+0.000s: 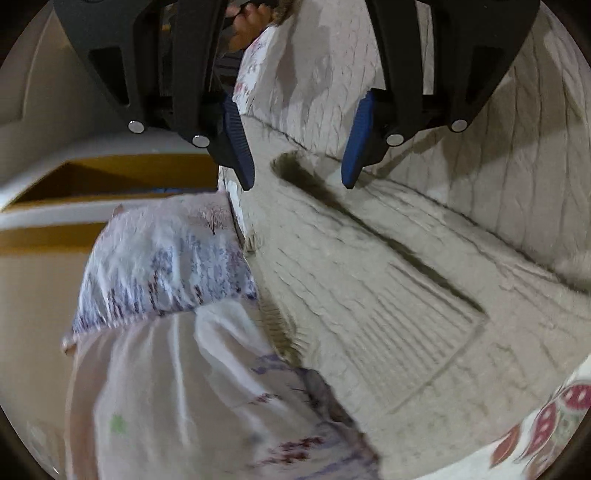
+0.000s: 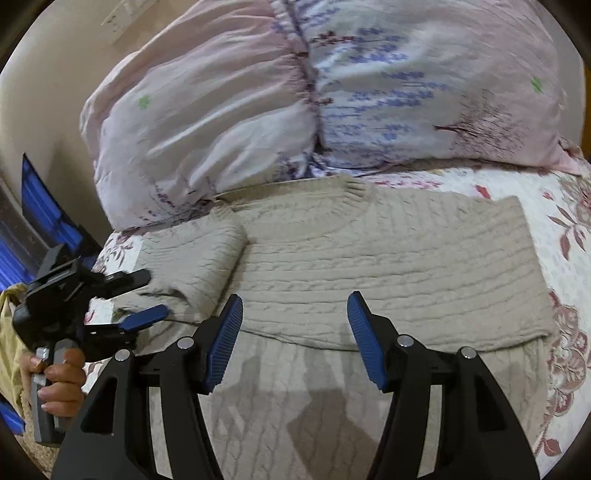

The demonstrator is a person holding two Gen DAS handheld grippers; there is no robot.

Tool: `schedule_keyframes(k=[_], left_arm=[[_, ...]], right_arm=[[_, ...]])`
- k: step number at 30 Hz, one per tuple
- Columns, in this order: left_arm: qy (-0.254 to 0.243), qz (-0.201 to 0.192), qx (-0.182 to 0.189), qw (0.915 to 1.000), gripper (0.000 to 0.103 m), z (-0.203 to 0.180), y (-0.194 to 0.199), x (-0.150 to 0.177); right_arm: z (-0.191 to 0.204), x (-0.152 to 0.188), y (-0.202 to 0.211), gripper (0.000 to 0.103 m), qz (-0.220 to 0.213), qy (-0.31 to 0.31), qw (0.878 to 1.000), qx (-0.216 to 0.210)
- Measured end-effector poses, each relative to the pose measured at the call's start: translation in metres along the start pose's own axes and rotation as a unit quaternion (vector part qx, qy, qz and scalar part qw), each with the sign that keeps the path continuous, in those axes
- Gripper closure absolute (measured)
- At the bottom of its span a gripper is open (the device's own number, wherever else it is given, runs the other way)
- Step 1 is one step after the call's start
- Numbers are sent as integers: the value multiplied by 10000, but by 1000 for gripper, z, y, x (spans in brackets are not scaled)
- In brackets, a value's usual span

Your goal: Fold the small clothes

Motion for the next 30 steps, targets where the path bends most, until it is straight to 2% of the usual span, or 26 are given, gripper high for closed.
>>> schedule_keyframes(k=[3,6,7,8,10,13,15,16,18,19,20,22,24,26,28,30], left_arm=[[295,-428,-208,9984,57,11,6,-16],[433,-840,-422,9946,71,17,13,-30],[421,-1033,-559,9922,86,17,15,-36],[366,-1112,-614,9912,97,15,16,-39],[124,-1156,-570,9916,96,-1,13,-40],[-624,-1152,-393,9906,97,-47,1,-27],[-1535,-742,-94,9853,96,-90,-21,-6],[-2175,-350,99,9754,91,-113,-36,14],[-2890,-34,132,9572,74,-135,-49,42],[-3214,-16,111,9469,59,-141,-51,54],[-3403,-118,50,9402,48,-142,-47,60],[-3466,-392,-176,9370,37,-133,-35,55],[-3374,-637,-426,9382,32,-116,-20,44],[-3266,-995,-973,9349,31,-95,-1,30],[-3207,-1440,-1646,9216,30,-68,20,17],[-3187,-1713,-2128,9076,29,-47,37,10]], right_arm=[[6,4,-2,42,52,111,9999,-55],[0,7,5,42,4,144,9998,108],[-4,8,7,42,-14,99,9999,138],[-11,9,12,42,-53,1,9999,163],[-21,11,19,42,-139,-133,9995,240],[-32,14,27,42,-255,-318,9986,331],[-41,16,32,42,-324,-464,9975,413],[-45,18,34,42,-344,-524,9970,460],[-56,20,38,42,-364,-688,9953,576],[-61,22,40,42,-374,-787,9942,635],[-67,23,44,42,-389,-921,9928,661],[-77,23,50,42,-428,-1177,9904,585],[-83,22,52,42,-454,-1396,9883,422],[-87,17,51,42,-473,-1623,9854,201],[-88,11,48,47,-501,-1788,9826,23],[-90,3,42,52,-484,-1880,9810,-35]])
Point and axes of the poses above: each gripper's, at about its wrist camera, not at the fingertips, and y roughly against the way its jaws point, z to its left, x to its underside, the point moved 3 cm from there along -y, roughly the way its jaws point, and after that the axes turned 14 degrees about -x, right-handed, at the moved point
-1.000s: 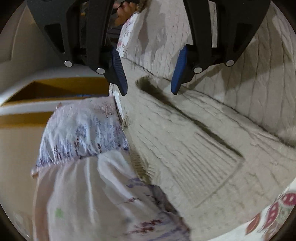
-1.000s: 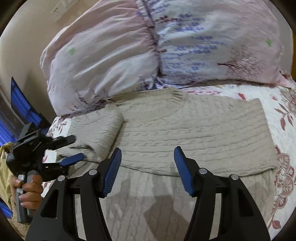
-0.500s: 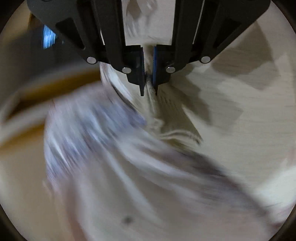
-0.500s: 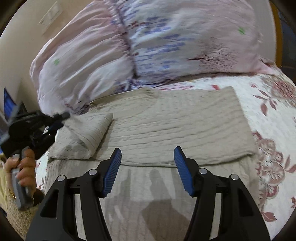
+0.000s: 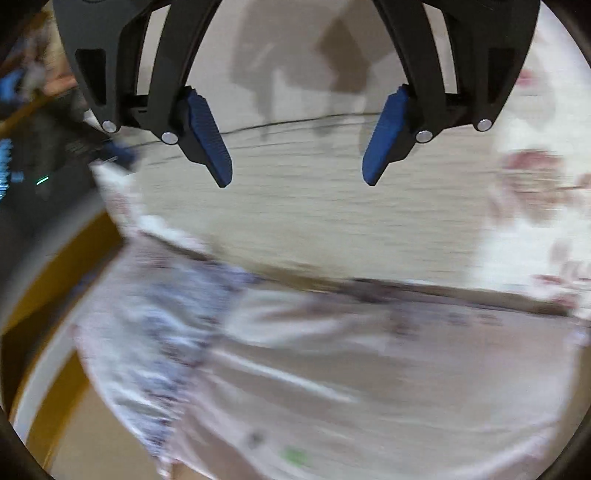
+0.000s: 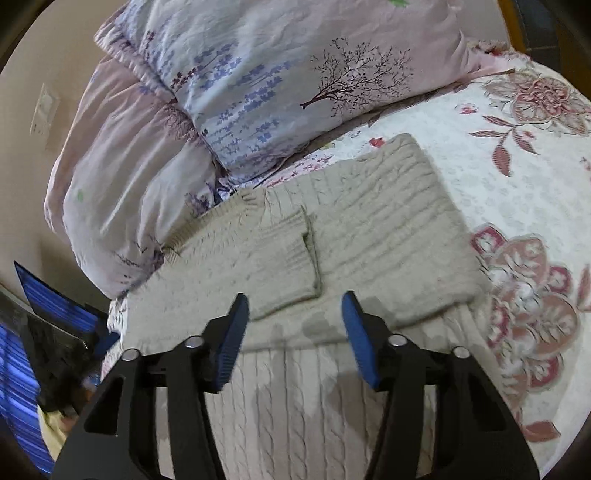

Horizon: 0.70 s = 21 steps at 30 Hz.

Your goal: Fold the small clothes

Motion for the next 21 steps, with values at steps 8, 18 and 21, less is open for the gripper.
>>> schedule_keyframes(k=[8,18,21], left_arm=[[-24,28,-1094,9940,29,75,12,22],[92,59,-1083,9941,26,89,14,32],[53,117,-994,9950,25,88,13,36]], right_arm=[[-18,-5,-30,76,232,-370,9990,42],[28,-8,9,94,-658,554,9963,-34],[10,6,8,94,-564,472,9960,509]])
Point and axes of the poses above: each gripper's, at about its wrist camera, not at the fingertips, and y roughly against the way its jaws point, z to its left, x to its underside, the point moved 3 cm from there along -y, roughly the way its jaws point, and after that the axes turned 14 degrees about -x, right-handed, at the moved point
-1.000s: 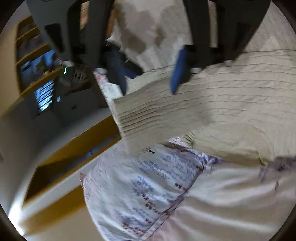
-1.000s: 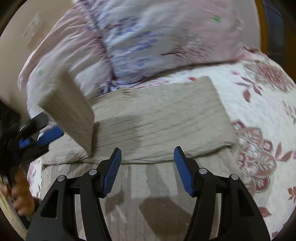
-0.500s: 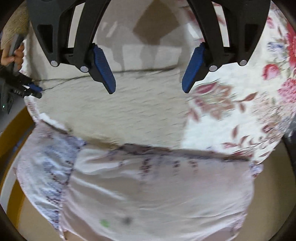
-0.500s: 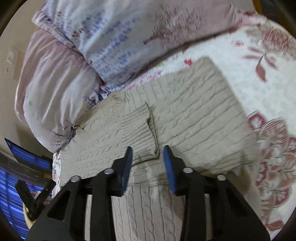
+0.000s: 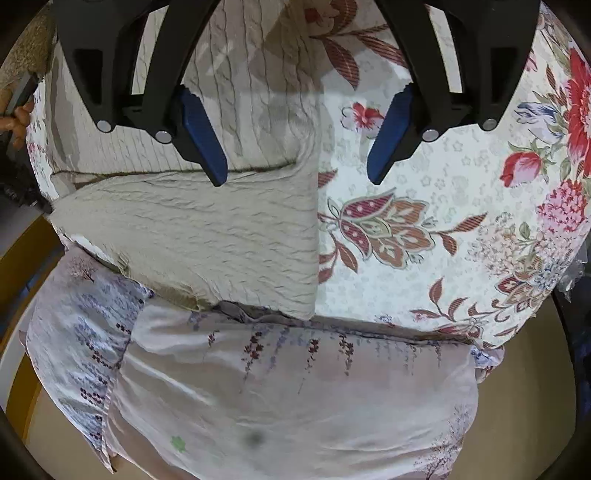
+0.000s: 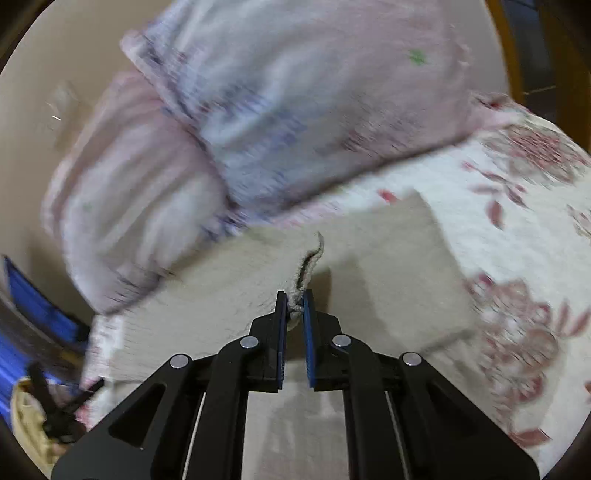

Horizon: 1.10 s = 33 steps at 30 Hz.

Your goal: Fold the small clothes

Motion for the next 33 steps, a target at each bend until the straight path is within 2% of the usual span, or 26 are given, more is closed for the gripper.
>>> schedule_keyframes(k=[4,11,15,17,19,20,26,33], left_arm=[[-12,63,115,9999,25,-2,1,6],[62,172,375,9991,25,2,7,22],[232,282,630,9973,25,8,10,32],[372,357,818,9953,25,12,13,39],[479,420,956,9934,27,16,15,45],[520,446,1011,9925,27,18,16,48],[760,493,1398,9860,36,25,29,66],[1059,736,2149,9681,53,27,41,95]], right_arm=[[-28,16,-12,94,273,-548,9981,58],[-16,11,-2,96,2,-151,9995,280],[-21,14,-13,95,340,-196,9984,398],[-18,16,-4,86,311,-236,9987,313],[-17,16,8,59,271,-299,9990,203],[-18,16,18,56,191,-311,9992,145],[-37,23,70,56,111,-482,9988,-4],[-69,59,113,56,460,-791,9956,-182]])
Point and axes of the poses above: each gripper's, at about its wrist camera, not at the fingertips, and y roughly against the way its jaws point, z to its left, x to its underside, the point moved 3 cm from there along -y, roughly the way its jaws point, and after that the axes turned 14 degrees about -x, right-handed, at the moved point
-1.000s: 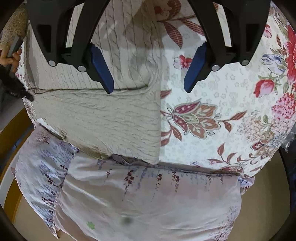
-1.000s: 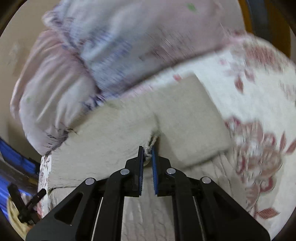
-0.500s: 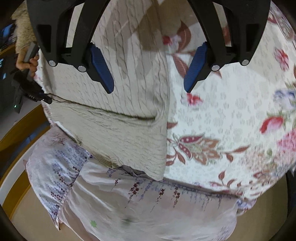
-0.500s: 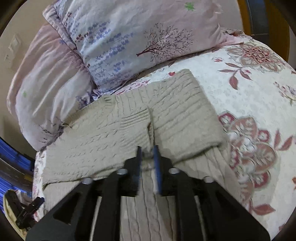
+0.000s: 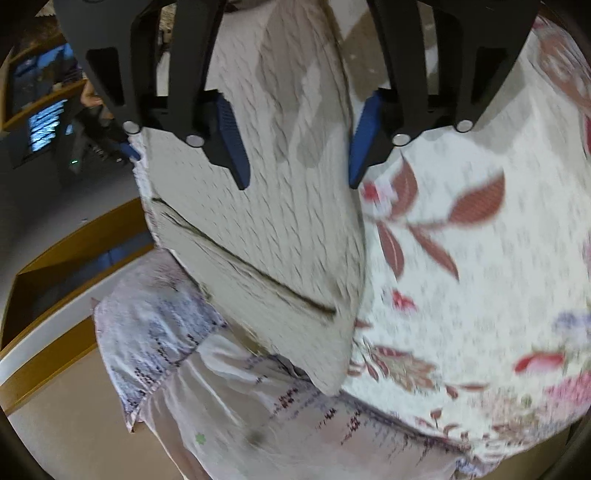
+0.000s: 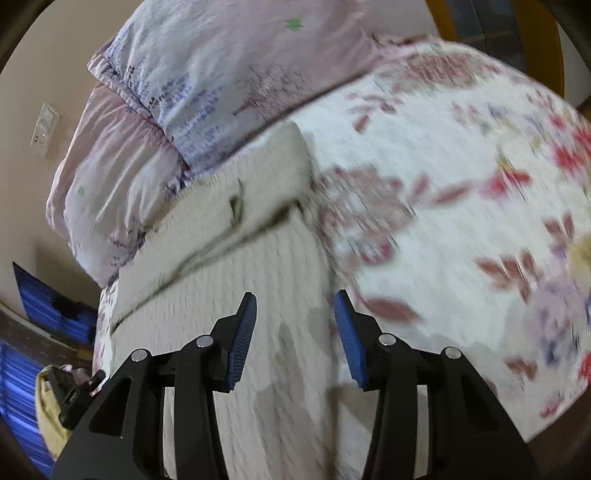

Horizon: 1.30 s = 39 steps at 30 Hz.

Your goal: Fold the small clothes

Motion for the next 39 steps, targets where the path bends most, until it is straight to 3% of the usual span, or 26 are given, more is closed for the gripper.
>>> schedule_keyframes(k=[5,14,17,24,26,27,30,35,39], left_arm=[[-17,42,236,9997,62,-2,9,23],[-275,166,619,9976,65,-16,25,62],[-251,407,819,9955,67,-17,24,76],[-650,596,808,9928,79,-24,27,92],[-913,690,701,9910,87,-28,25,96],[-965,707,666,9906,90,-29,24,96],[-1013,626,543,9914,96,-29,23,90],[-1083,-112,255,9937,96,-33,42,62],[-1080,-770,-110,9911,97,-36,63,32]], right_arm=[[-12,30,9,63,390,-215,9981,-436],[-9,70,11,73,796,-330,9892,-1182],[-3,86,11,75,1000,-283,9837,-1470],[16,115,16,78,1438,268,9755,-1641],[22,121,16,84,1528,471,9748,-1554],[25,122,16,91,1514,540,9753,-1516],[32,112,23,94,1139,657,9789,-1563],[60,87,44,95,163,1267,9817,-1410],[78,69,56,95,-493,1769,9768,-1099]])
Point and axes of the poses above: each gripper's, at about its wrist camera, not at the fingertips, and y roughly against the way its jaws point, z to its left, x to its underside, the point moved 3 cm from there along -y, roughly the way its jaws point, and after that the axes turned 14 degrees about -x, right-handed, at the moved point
